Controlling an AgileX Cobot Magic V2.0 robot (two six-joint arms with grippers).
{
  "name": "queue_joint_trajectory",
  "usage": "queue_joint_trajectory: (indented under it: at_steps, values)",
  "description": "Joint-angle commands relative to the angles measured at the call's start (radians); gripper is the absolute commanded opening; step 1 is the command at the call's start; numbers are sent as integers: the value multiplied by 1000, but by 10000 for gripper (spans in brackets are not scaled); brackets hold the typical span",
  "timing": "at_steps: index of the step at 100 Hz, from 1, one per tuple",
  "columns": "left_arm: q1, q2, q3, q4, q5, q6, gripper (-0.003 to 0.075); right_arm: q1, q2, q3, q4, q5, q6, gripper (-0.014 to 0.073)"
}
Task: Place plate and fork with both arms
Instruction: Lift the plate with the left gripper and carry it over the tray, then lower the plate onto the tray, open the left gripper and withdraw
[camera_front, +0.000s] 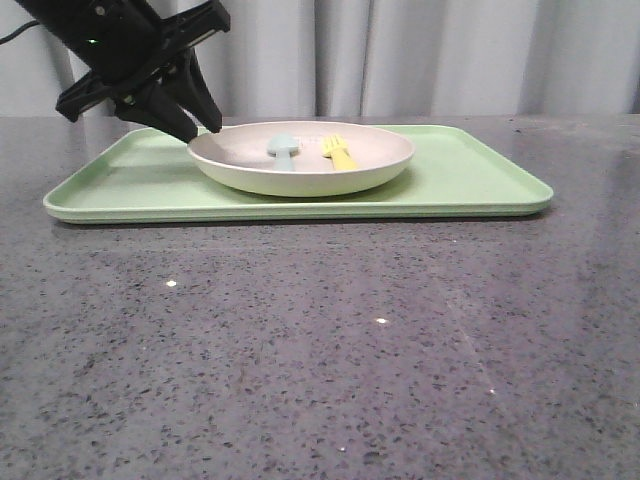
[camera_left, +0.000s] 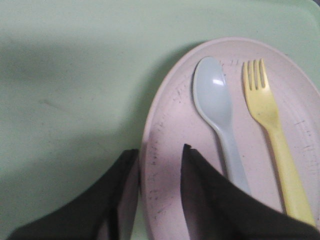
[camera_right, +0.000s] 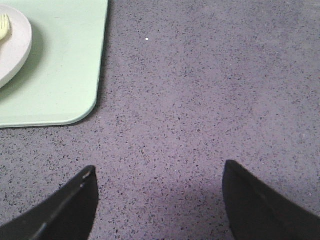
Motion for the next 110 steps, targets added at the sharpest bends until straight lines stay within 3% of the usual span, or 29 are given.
queue_joint_trajectory:
  at_steps: [1, 24, 48, 82, 90, 110]
  values:
    - [-8, -46, -36, -18, -38, -6, 259, -5, 6, -38, 0, -58, -8, 526]
    - [8, -90, -36, 10, -42, -6, 262, -5, 6, -38, 0, -66, -8, 526]
    - [8, -241, -12, 143, -69, -7, 262, -5, 6, -41, 0, -85, -8, 526]
    - [43, -567, 240, 282, -152, -38, 221, 47, 107, -176, 10, 21, -8, 526]
    - [79, -641, 298, 293, -154, -40, 187, 87, 158, -217, 10, 19, -8, 526]
    - [184, -792, 426, 294, -132, -40, 186, 172, 298, -346, 10, 26, -8, 526]
